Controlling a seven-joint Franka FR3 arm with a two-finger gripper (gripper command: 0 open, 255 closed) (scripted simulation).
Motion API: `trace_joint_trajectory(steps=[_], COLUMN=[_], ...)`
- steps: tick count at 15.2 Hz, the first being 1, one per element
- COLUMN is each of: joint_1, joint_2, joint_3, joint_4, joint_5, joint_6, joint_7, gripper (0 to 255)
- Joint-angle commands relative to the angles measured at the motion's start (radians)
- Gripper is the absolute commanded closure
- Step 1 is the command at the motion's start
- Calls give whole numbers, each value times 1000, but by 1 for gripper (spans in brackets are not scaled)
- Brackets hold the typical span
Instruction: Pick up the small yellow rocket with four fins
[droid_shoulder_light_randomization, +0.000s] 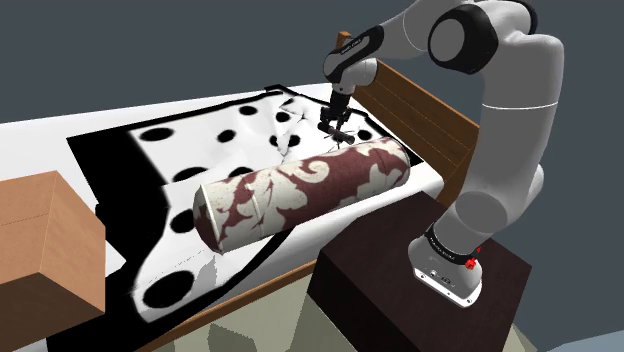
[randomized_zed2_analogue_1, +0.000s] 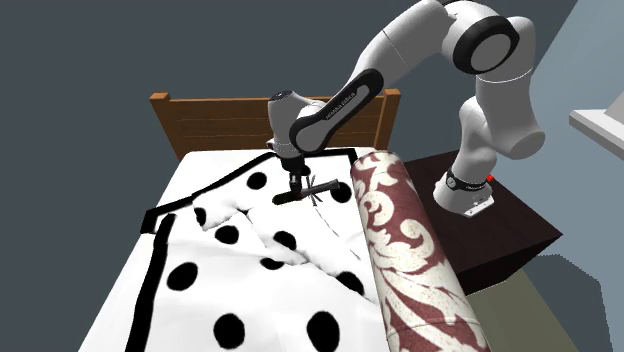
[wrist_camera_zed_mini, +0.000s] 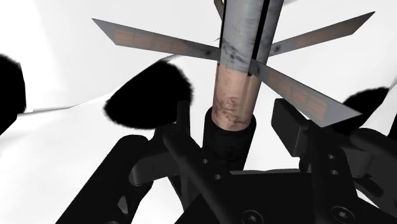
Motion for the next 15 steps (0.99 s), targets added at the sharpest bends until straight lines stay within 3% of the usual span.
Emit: trace_joint_trajectory(steps=[1, 9, 15], joint_1=[0, 0, 5], joint_2=[2, 2, -49], joint_3=[0, 0, -9], joint_4=[0, 1, 12], joint_5=[1, 1, -19], joint_6=[2, 2, -58], joint_7=[-1, 0, 18], gripper=[255, 255, 255])
